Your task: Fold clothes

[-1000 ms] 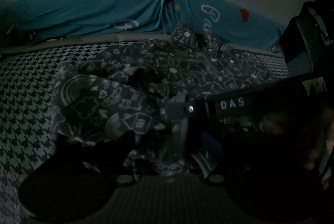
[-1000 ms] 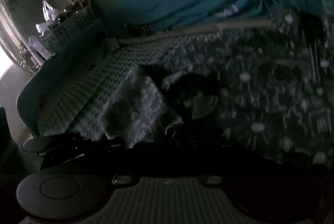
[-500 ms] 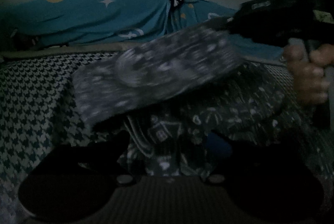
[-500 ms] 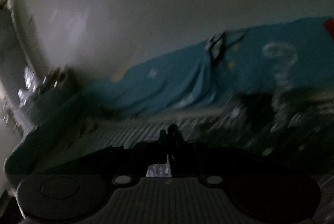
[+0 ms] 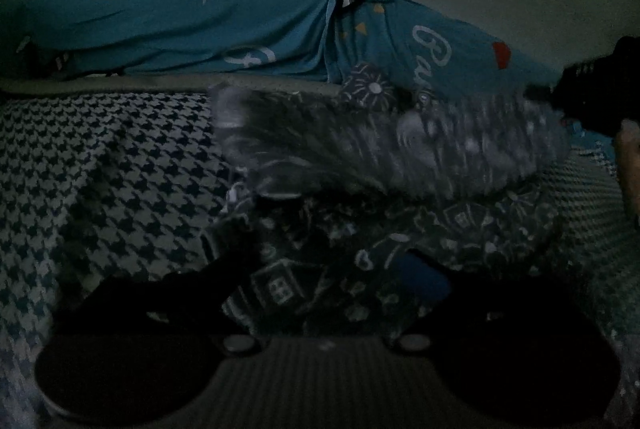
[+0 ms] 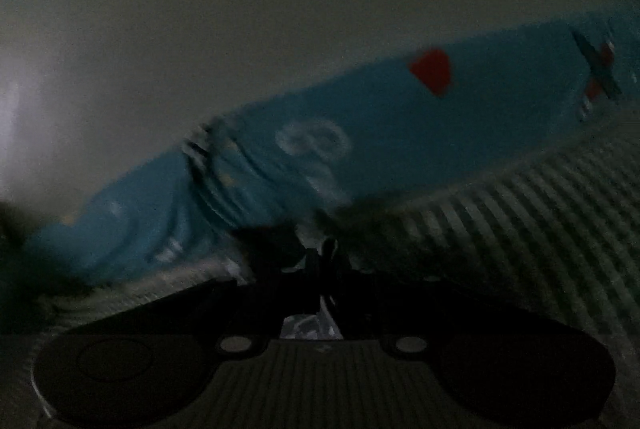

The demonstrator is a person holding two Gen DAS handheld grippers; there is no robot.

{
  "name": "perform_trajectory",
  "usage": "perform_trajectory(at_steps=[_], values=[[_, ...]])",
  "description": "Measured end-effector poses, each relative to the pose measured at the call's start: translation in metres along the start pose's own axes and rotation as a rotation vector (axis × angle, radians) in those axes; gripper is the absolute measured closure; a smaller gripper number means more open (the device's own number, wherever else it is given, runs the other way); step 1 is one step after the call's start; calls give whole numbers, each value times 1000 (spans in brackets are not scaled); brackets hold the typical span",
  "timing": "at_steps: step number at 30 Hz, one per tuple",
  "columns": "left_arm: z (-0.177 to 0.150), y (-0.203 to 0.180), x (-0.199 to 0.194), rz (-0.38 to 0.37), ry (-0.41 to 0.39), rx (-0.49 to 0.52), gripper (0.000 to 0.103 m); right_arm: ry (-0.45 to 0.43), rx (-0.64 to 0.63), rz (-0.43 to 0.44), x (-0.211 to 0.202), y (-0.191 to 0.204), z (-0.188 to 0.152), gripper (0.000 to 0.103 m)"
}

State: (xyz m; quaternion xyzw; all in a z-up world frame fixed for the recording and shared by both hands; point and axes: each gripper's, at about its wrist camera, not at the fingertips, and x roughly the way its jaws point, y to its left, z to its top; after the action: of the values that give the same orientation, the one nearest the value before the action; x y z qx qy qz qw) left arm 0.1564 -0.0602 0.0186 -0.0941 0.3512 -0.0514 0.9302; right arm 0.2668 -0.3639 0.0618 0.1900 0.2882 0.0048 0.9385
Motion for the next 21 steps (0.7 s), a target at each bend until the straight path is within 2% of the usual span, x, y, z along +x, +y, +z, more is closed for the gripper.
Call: perform_trajectory(at_steps=[3, 4, 5, 9, 13, 21], values=[[2, -1, 4, 8, 3, -16, 12, -8, 19, -85, 0, -7, -1, 72], [2, -1, 5, 11, 2, -23, 12, -26, 23, -105, -3, -9, 0, 62], [3, -1, 6, 14, -1, -29, 12, -38, 26, -109, -5, -9, 1, 59], [5, 0, 9, 26, -22, -35, 11, -54, 24, -87, -12, -13, 3, 59], [11, 1, 9, 53, -51, -39, 6, -19, -1, -36, -13, -14, -2, 59], [31, 14, 13, 93, -104, -78, 4, 41, -114, 66, -13, 1, -16, 59]])
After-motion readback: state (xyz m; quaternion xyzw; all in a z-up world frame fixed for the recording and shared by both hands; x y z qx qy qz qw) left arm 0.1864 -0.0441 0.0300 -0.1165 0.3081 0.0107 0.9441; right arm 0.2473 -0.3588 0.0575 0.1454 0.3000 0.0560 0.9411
